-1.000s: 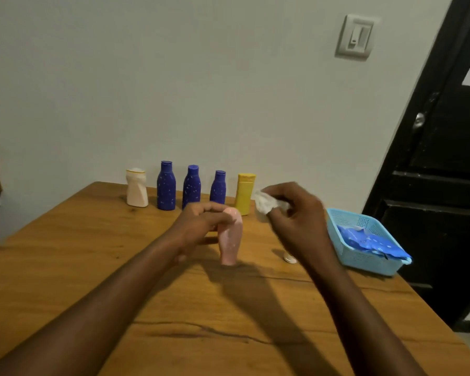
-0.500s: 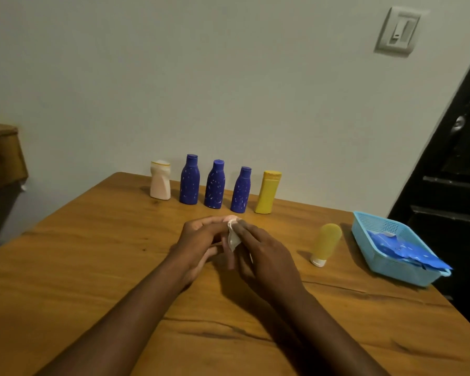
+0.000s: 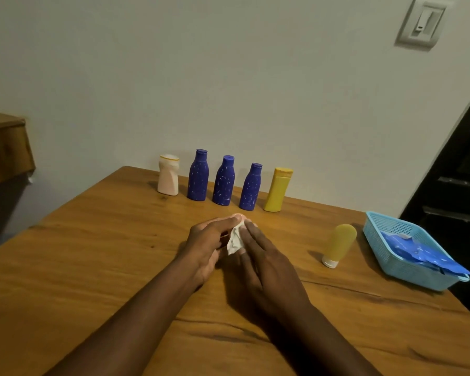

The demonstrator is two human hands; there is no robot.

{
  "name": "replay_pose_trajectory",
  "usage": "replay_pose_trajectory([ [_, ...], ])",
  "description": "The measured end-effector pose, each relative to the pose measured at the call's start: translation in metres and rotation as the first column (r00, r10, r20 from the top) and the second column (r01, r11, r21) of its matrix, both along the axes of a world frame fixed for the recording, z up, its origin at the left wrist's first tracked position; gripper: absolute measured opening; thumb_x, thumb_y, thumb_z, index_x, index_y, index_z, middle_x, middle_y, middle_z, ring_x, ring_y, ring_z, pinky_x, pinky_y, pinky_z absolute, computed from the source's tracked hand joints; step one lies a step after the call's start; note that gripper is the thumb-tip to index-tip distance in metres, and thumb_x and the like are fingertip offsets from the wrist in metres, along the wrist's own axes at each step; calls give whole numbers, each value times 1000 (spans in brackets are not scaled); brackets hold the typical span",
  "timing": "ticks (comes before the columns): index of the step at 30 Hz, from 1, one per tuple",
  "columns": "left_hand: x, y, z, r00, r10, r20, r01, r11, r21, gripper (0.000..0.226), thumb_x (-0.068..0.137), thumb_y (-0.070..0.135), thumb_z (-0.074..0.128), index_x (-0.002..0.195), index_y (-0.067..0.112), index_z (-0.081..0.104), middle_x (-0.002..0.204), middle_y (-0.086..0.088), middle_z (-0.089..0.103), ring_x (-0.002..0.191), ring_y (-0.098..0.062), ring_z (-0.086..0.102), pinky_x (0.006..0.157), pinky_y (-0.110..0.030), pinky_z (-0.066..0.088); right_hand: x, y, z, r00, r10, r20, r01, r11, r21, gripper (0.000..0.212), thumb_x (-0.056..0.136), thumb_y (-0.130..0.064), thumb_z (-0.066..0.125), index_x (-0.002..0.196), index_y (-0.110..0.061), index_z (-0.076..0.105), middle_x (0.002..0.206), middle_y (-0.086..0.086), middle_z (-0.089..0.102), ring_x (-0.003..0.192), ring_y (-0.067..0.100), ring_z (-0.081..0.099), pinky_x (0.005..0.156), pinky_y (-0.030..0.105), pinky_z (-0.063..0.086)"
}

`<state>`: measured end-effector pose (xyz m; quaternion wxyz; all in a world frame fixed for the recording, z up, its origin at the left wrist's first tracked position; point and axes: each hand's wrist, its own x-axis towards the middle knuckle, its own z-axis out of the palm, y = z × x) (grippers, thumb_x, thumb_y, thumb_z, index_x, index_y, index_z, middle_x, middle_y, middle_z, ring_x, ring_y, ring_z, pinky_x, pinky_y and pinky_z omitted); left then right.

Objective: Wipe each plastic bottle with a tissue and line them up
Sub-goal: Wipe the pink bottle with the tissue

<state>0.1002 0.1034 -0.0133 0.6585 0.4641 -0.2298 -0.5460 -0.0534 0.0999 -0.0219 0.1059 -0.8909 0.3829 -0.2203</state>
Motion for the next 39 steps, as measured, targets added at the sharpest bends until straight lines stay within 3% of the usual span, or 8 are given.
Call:
replay_pose_trajectory([
  [4, -8, 1, 3, 988, -83, -132, 81, 997, -20, 31, 97, 22, 67, 123, 7, 71, 109, -11, 79, 109, -25, 71, 93, -39, 58, -1, -8, -2, 990, -37, 137, 21, 993, 114, 56, 106, -50, 25, 158, -34, 13, 165, -19, 5, 144, -9, 8, 114, 14, 12],
  [7, -15, 6, 5, 965, -222, -137, 215, 974, -65, 35, 101, 26, 60, 134, 17, 66, 111, -9, 76, 100, -22, 71, 84, -38, 59, -2, -19, -9, 928, -53, 368, -28, 977, 212, 57, 104, -53, 26, 157, -33, 25, 164, -14, 23, 147, -5, 19, 124, 30, 21],
  [13, -20, 7, 2, 954, -260, -146, 255, 965, -55, 34, 104, 30, 55, 136, 23, 65, 132, -14, 69, 120, -28, 63, 105, -47, 49, -2, -21, -14, 853, -76, 516, -90, 953, 288, 49, 105, -54, 33, 152, -41, 32, 159, -18, 33, 144, -3, 31, 119, 43, 33],
  [17, -15, 5, 4, 941, -210, -267, 210, 977, -29, 49, 104, 45, 51, 135, 8, 63, 129, -19, 70, 121, -31, 66, 92, -41, 57, 1, -8, -5, 953, -15, 304, -46, 981, 191, 54, 105, -53, 28, 157, -41, 19, 164, -23, 12, 146, -8, 11, 122, 31, 21],
  [24, -5, 11, 11, 948, -190, -254, 212, 975, 60, 52, 104, 43, 49, 126, -3, 61, 119, -25, 73, 115, -39, 69, 104, -49, 51, 6, 12, -2, 993, 117, 17, -118, 988, 100, 58, 106, -49, 25, 159, -35, 4, 159, -25, -13, 138, -16, -18, 125, 29, 8],
  [31, -21, 20, 15, 937, -222, -268, 234, 972, 16, 37, 104, 26, 50, 120, -1, 70, 114, -22, 75, 101, -31, 76, 91, -41, 57, 9, 2, -5, 998, 48, 39, -50, 998, 49, 68, 104, -56, 21, 158, -29, -10, 163, -15, -24, 145, -6, -26, 124, 34, -5],
  [34, -27, 21, 13, 933, -244, -266, 254, 967, 6, 36, 102, 22, 48, 119, 1, 72, 118, -21, 74, 112, -31, 72, 105, -41, 52, 7, -7, -3, 995, 0, 97, -6, 998, 61, 68, 103, -58, 20, 158, -29, -10, 163, -15, -22, 145, -7, -25, 123, 30, -8],
  [39, -31, 21, 11, 943, -237, -235, 249, 968, 21, 45, 103, 17, 44, 89, 4, 84, 107, -18, 78, 96, -25, 77, 98, -36, 54, 6, -10, -5, 995, -16, 95, 11, 999, 46, 68, 103, -58, 21, 158, -31, -8, 163, -17, -21, 145, -7, -24, 118, 23, -11],
])
